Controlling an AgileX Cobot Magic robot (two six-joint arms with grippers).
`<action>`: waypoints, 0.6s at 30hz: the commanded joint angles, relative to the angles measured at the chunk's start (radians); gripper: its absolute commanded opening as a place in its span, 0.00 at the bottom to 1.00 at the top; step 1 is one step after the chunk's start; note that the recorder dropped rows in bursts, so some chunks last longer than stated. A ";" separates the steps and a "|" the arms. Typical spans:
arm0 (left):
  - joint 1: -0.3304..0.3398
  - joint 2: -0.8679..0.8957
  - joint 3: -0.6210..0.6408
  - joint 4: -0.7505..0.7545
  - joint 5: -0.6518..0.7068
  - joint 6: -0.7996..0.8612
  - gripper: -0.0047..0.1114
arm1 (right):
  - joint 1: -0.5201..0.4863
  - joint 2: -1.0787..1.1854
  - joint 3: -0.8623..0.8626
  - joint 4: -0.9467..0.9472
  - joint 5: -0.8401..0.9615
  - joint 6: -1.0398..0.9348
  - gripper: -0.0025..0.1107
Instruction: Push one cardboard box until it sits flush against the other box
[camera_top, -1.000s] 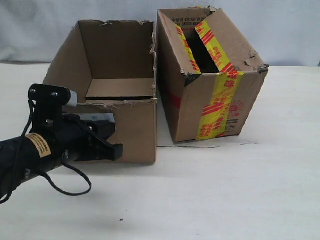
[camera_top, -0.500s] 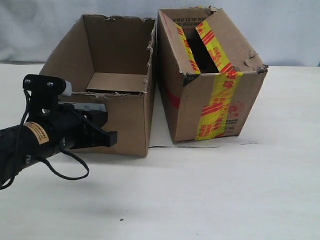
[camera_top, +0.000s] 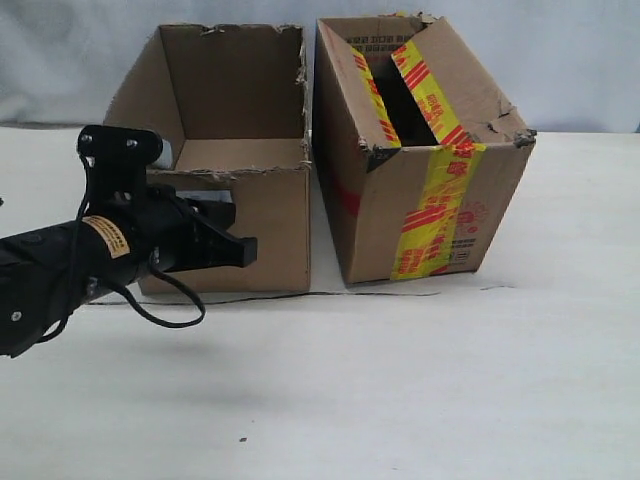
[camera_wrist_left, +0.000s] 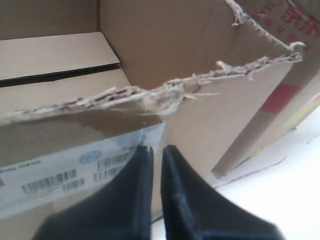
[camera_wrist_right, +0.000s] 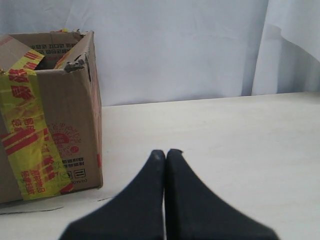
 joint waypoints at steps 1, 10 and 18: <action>0.001 -0.055 -0.006 0.006 0.046 0.045 0.04 | 0.003 -0.004 0.005 -0.005 -0.003 -0.007 0.02; -0.001 -0.631 0.227 0.077 0.175 0.149 0.04 | 0.003 -0.004 0.005 -0.005 -0.003 -0.007 0.02; 0.005 -1.130 0.393 0.078 0.382 0.224 0.04 | 0.003 -0.004 0.005 -0.005 -0.003 -0.007 0.02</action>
